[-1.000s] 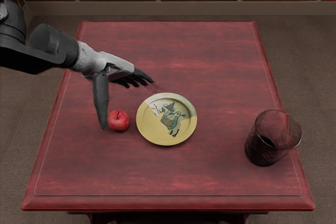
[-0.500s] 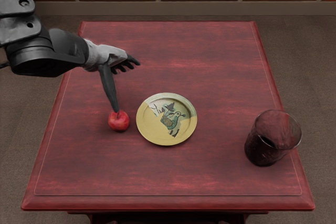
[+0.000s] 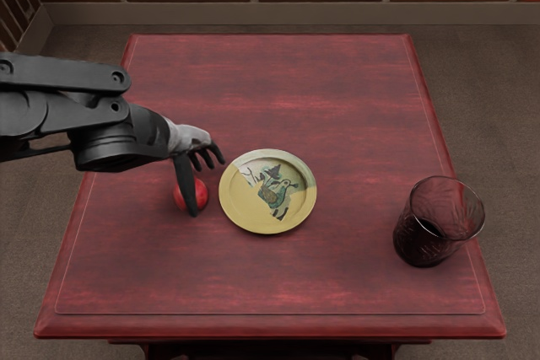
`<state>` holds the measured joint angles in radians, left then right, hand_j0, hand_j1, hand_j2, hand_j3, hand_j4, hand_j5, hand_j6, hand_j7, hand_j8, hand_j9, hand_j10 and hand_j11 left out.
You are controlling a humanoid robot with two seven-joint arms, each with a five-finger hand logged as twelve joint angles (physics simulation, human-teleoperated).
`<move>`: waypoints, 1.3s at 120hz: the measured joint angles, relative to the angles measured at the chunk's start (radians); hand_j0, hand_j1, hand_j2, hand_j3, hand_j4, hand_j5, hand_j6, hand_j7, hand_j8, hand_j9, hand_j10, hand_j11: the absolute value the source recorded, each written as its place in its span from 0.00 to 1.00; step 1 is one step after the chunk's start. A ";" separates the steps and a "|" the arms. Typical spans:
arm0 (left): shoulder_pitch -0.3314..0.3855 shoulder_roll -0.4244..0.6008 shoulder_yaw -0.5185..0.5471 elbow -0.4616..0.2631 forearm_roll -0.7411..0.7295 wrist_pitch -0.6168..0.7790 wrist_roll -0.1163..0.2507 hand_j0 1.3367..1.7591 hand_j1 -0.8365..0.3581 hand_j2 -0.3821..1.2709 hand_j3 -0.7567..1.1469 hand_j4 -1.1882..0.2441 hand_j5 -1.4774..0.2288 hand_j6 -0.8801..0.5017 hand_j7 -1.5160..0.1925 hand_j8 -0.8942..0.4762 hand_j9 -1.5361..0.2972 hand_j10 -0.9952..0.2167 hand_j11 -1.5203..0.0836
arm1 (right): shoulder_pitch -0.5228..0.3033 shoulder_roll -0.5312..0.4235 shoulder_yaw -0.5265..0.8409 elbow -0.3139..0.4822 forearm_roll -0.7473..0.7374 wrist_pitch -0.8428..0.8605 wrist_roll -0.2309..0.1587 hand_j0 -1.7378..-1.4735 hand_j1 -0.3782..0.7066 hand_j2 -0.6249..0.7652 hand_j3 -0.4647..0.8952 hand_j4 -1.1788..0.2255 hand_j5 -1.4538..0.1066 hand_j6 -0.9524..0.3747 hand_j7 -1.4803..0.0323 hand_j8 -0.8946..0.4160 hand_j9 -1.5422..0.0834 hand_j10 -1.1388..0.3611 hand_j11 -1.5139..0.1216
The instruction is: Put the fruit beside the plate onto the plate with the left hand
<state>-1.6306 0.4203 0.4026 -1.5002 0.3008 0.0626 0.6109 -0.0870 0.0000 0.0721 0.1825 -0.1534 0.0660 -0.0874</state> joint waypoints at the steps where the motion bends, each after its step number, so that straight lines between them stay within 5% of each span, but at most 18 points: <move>1: 0.000 0.000 0.000 0.000 0.000 0.001 0.000 0.76 0.73 0.26 0.40 0.65 0.67 0.45 0.69 0.46 0.65 0.61 0.74 | 0.000 0.000 0.000 0.000 0.000 0.000 0.000 0.30 0.05 0.45 0.34 0.83 0.92 0.70 0.96 0.67 0.93 0.75 0.91; 54: -0.011 -0.091 0.120 0.000 0.001 0.186 0.000 0.76 0.60 0.28 0.40 0.55 0.56 0.35 0.59 0.37 0.56 0.50 0.63 | 0.000 0.000 0.000 0.000 0.000 0.000 0.000 0.30 0.05 0.45 0.34 0.83 0.92 0.70 0.96 0.67 0.93 0.75 0.91; 88: 0.006 -0.087 0.125 0.001 -0.001 0.194 0.001 0.75 0.52 0.39 0.40 0.43 0.40 0.28 0.43 0.31 0.41 0.35 0.46 | 0.000 0.000 0.000 0.000 0.000 0.000 0.000 0.30 0.05 0.45 0.34 0.83 0.92 0.70 0.96 0.67 0.93 0.75 0.91; 111: 0.011 -0.032 0.080 0.004 -0.007 0.194 0.000 0.75 0.46 0.55 0.40 0.34 0.29 0.31 0.32 0.36 0.31 0.27 0.35 | 0.000 0.000 0.000 0.000 0.000 0.000 0.000 0.30 0.05 0.45 0.34 0.83 0.92 0.70 0.96 0.67 0.93 0.75 0.91; 156: 0.081 0.100 -0.159 0.022 -0.067 0.183 0.000 0.75 0.47 0.56 0.40 0.30 0.21 0.33 0.25 0.37 0.25 0.26 0.29 | 0.000 0.000 0.000 0.000 0.000 0.000 0.000 0.30 0.05 0.45 0.34 0.83 0.91 0.70 0.96 0.67 0.93 0.75 0.91</move>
<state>-1.5494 0.5201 0.2436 -1.4782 0.2334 0.2454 0.6104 -0.0868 0.0000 0.0722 0.1825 -0.1534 0.0660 -0.0874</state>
